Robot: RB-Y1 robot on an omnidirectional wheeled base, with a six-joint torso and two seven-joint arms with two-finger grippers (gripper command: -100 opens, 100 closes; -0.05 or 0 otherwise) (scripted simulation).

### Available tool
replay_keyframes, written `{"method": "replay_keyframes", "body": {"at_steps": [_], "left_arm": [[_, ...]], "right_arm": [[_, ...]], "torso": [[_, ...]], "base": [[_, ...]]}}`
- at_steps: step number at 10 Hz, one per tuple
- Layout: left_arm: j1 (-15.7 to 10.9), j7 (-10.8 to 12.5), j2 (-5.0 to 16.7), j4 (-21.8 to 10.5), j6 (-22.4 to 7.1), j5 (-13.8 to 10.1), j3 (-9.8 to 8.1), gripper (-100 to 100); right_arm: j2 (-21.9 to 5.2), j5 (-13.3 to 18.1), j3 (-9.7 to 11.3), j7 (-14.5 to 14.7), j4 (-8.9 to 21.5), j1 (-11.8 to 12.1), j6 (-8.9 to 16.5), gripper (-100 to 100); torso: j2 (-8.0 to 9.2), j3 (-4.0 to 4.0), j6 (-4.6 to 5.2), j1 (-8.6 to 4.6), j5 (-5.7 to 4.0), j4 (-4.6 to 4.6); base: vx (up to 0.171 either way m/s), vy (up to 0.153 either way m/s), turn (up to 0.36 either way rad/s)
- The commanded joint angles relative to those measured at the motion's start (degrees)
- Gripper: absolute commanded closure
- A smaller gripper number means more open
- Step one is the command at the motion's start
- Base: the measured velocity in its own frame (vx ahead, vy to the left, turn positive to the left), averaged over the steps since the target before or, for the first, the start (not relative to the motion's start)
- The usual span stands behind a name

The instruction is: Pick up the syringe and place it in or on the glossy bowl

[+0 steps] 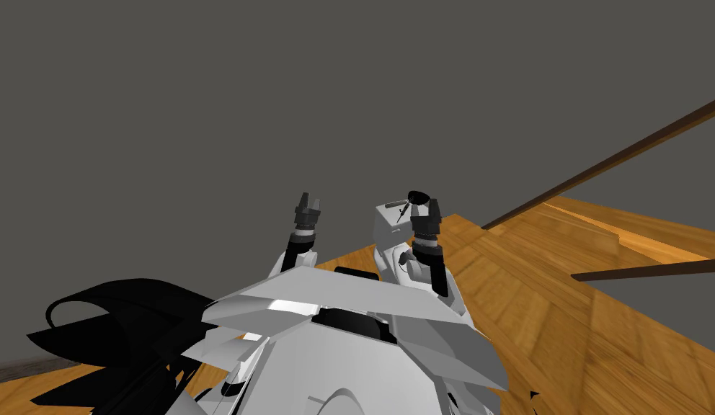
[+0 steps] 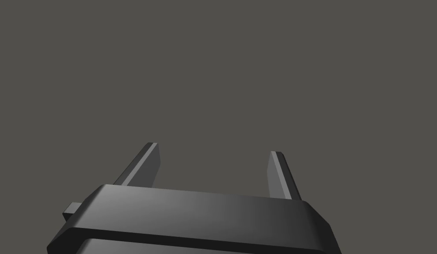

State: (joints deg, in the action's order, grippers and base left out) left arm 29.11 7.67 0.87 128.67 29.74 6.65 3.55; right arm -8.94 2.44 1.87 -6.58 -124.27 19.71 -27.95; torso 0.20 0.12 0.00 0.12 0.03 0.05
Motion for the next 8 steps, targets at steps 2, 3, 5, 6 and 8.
{"method": "replay_keyframes", "body": {"at_steps": [2, 3, 5, 6, 8], "left_arm": [[0.0, 0.0, 0.0, 0.0, 0.0, 0.0, 0.0, 0], [0.0, 0.0, 0.0, 0.0, 0.0, 0.0, 0.0, 0], [0.0, 0.0, 0.0, 0.0, 0.0, 0.0, 0.0, 0], [0.0, 0.0, 0.0, 0.0, 0.0, 0.0, 0.0, 0], [0.0, 0.0, 0.0, 0.0, 0.0, 0.0, 0.0, 0]], "right_arm": [[-1.2, 0.6, 1.3, -0.4, 3.5, -1.6, -0.5, -100], [-2.4, 1.1, 2.5, -0.9, 5.8, -3.3, -0.8, -100], [-3.6, 1.7, 3.6, -1.4, 8.7, -5.0, -1.0, -100], [-3.6, 1.7, 3.6, -1.4, 9.6, -5.0, -1.0, -100], [-4.8, 2.3, 4.9, -1.8, 12.9, -6.9, -1.3, -100]], "torso": [[0.04, 0.02, -0.01, 0.08, 0.01, 0.0], [0.03, 0.02, 0.0, 0.06, 0.02, 0.01], [0.07, 0.04, 0.0, 0.1, 0.02, 0.02], [0.08, 0.04, -0.01, 0.15, 0.03, 0.01], [0.1, 0.05, 0.0, 0.05, 0.01, 0.02]], "base": [[-0.067, 0.054, 0.017], [-0.08, 0.063, 0.024], [-0.079, 0.066, 0.017], [-0.066, 0.05, 0.012], [-0.079, 0.048, 0.02]]}}
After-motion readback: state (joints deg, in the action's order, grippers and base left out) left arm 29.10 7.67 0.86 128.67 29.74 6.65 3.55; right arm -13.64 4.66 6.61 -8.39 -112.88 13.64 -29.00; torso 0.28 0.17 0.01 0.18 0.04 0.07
